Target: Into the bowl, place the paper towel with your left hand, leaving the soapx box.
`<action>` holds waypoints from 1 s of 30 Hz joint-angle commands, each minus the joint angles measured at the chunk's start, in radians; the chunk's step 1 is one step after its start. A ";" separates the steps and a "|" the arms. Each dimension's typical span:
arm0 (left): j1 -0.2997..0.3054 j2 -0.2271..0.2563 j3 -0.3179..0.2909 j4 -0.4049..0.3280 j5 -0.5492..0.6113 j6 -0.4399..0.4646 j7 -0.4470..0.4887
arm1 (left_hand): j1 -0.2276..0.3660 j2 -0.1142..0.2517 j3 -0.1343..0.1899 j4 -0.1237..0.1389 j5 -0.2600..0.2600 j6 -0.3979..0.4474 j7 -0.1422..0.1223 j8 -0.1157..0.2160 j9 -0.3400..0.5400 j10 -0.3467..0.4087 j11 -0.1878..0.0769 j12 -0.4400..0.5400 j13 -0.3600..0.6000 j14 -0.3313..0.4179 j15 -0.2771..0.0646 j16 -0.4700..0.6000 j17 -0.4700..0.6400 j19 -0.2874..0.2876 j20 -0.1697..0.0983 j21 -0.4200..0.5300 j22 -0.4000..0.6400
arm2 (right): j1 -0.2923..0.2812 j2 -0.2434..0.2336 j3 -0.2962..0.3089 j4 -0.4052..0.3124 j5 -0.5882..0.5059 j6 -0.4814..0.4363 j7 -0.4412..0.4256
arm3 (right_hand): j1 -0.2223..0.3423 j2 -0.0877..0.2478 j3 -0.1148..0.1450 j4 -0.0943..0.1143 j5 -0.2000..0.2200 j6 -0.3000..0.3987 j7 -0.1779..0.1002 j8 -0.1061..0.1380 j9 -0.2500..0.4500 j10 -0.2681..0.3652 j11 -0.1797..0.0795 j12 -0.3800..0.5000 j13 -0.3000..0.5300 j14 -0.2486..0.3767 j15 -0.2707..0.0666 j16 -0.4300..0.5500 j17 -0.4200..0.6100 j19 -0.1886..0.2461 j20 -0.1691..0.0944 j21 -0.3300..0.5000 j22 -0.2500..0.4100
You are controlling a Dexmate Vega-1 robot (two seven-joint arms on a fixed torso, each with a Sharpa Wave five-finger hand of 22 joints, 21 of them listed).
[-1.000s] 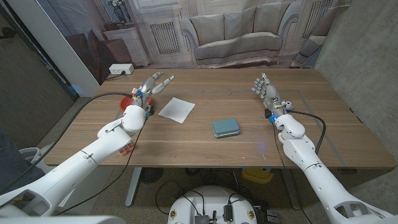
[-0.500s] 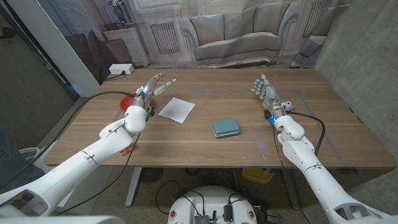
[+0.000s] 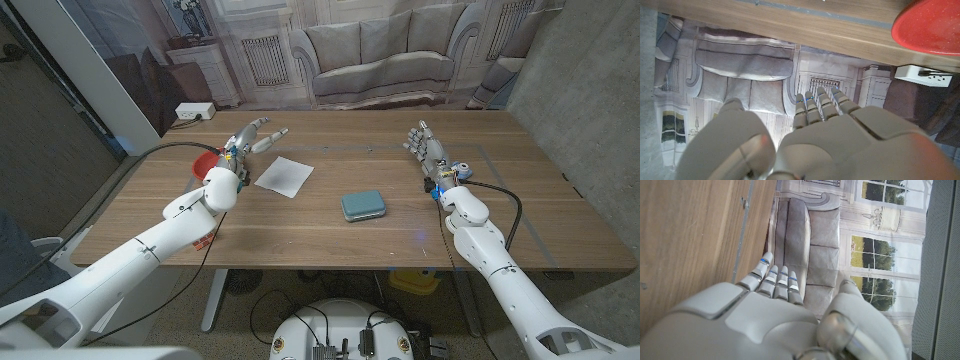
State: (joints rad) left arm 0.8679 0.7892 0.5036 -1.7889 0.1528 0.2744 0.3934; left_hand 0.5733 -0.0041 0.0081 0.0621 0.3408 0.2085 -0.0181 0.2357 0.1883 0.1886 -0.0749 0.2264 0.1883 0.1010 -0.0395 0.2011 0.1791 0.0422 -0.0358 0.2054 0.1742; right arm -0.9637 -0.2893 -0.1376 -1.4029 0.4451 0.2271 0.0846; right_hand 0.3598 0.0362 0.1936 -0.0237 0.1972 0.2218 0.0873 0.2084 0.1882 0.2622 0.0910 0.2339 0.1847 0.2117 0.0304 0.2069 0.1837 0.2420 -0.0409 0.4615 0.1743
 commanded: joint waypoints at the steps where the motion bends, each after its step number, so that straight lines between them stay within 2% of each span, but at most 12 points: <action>1: -0.030 0.003 0.034 -0.008 0.048 0.053 -0.041 | 0.014 -0.001 -0.003 -0.009 0.012 0.021 -0.004 0.002 0.005 0.015 -0.007 0.000 0.004 0.013 -0.022 -0.004 0.002 0.002 -0.015 -0.006 0.003 | 0.006 0.004 0.000 0.016 0.008 0.001 0.008 | 0.005 0.004 0.002 -0.004 -0.002 0.008 -0.002 -0.003 0.003 0.009 0.002 -0.003 0.002 0.012 -0.001 -0.003 0.003 0.008 -0.019 -0.003 0.003; 6: -0.036 0.011 0.050 -0.032 0.082 0.110 -0.055 | 0.024 -0.007 -0.005 -0.016 0.016 0.035 -0.007 0.005 0.005 0.020 -0.011 -0.001 0.004 0.020 -0.027 -0.004 0.002 0.006 -0.003 -0.005 0.003 | 0.010 0.004 0.000 0.021 0.010 -0.001 0.013 | 0.005 0.004 0.002 -0.005 -0.002 0.008 -0.001 -0.004 0.003 0.009 0.002 -0.004 0.002 0.012 -0.001 -0.004 0.003 0.009 -0.019 -0.004 0.003; 14: -0.033 0.017 0.046 -0.039 0.072 0.113 -0.075 | 0.036 -0.012 -0.007 -0.023 0.021 0.046 -0.012 0.006 0.006 0.026 -0.017 -0.002 0.004 0.027 -0.028 -0.003 0.002 0.007 -0.002 -0.005 0.003 | 0.012 0.002 0.003 0.025 0.014 0.002 0.018 | 0.006 0.005 0.002 -0.006 -0.003 0.009 0.000 -0.004 0.003 0.010 0.002 -0.004 0.002 0.012 -0.001 -0.004 0.003 0.010 -0.018 -0.007 0.003; 30: -0.030 0.046 0.070 -0.081 0.108 0.184 -0.121 | 0.065 -0.031 -0.012 -0.043 0.028 0.068 -0.025 0.009 0.005 0.044 -0.025 -0.001 0.004 0.050 -0.036 0.000 0.002 0.035 0.010 0.003 0.003 | 0.018 0.003 0.001 0.032 0.020 -0.001 0.028 | 0.007 0.006 0.001 -0.007 -0.004 0.010 0.001 -0.005 0.003 0.011 0.001 -0.005 0.002 0.013 0.001 -0.005 0.004 0.011 -0.017 -0.011 0.003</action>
State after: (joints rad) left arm 0.8341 0.8159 0.5619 -1.8406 0.2407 0.4116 0.3018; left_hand 0.6259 -0.0305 -0.0058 0.0260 0.3640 0.2673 -0.0412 0.2437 0.1882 0.2244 -0.1000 0.2264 0.1882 0.1399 -0.0363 0.2011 0.1791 0.0675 -0.0252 0.2054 0.1742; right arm -0.9524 -0.2875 -0.1348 -1.3785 0.4613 0.2264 0.1051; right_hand 0.3639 0.0400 0.1935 -0.0236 0.1972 0.2217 0.0873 0.2084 0.1882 0.2622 0.0910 0.2278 0.1847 0.2155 0.0266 0.2031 0.1837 0.2419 -0.0408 0.4530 0.1743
